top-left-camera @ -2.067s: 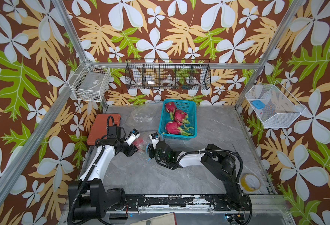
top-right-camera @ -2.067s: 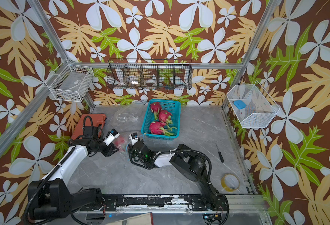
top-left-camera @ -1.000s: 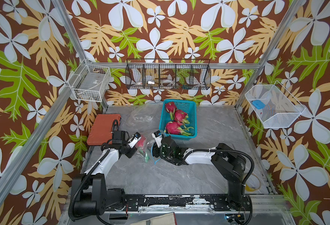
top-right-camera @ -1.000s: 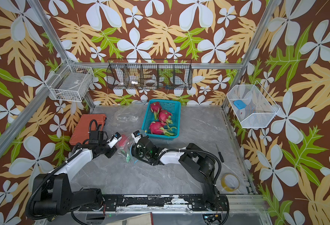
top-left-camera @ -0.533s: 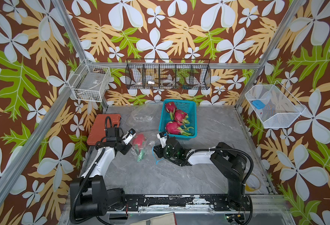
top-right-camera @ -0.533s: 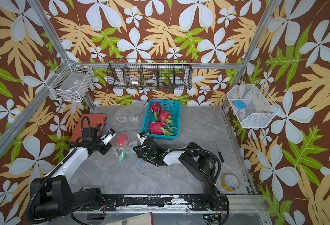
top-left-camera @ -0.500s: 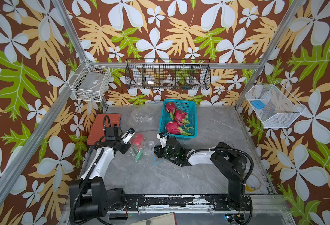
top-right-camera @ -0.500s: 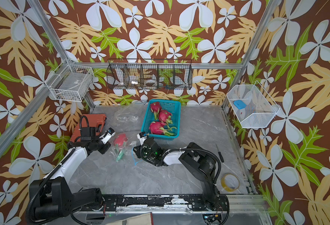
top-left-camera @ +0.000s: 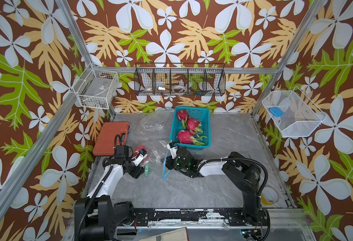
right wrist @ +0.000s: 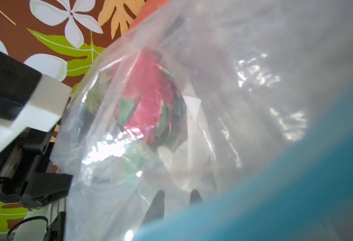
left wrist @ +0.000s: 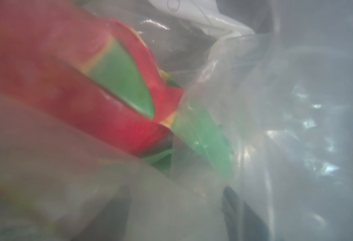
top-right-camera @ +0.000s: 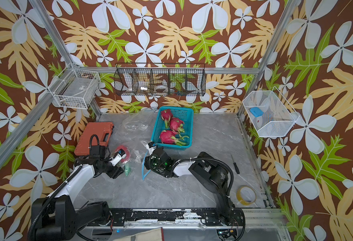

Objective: Open the zip-top bag and take out the dragon fruit
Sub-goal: Adjust the zipper food storage bag at the center of the board.

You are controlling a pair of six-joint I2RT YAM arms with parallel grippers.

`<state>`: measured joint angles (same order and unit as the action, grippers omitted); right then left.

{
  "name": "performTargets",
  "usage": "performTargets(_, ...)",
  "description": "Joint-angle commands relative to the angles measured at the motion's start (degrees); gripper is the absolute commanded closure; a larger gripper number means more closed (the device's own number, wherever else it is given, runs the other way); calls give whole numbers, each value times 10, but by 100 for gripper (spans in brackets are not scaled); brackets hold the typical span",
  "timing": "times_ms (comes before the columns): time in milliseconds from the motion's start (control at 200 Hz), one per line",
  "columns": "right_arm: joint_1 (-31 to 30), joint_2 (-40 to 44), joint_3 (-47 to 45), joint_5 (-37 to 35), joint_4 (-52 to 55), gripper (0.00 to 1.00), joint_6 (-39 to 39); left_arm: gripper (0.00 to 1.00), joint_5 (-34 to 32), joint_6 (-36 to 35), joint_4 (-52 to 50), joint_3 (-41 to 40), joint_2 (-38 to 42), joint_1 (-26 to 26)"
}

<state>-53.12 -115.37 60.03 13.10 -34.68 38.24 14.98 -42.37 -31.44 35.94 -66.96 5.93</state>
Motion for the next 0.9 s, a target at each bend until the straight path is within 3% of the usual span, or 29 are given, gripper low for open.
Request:
performTargets(0, -8, -21, 28, -21, 23, 67, -22, 42, -25, 24, 61, -24, 5, 1)
performTargets(90, -10, -39, 59, -33, 29, 65, -25, 56, -45, 28, 107, -39, 0, 1)
performTargets(275, -18, -67, 133, -24, 47, 63, -47, 68, -44, -4, 99, -23, -9, 1)
performTargets(390, -29, -82, 166, 9, 52, 63, -61, 68, -18, -17, 59, 11, 13, 1)
performTargets(495, -29, -106, 197, 53, 52, 70, -49, 68, -12, -25, 17, 41, 35, 1)
performTargets(636, -28, -126, 214, 50, 48, 73, -37, 59, -25, -43, -10, 33, 67, 29)
performTargets(761, -26, -134, 218, 40, 22, 73, -24, 37, -41, -25, -5, 12, 86, 73)
performTargets(896, -26, -138, 222, 23, 8, 69, -19, 24, -21, 5, -7, 7, 71, 98)
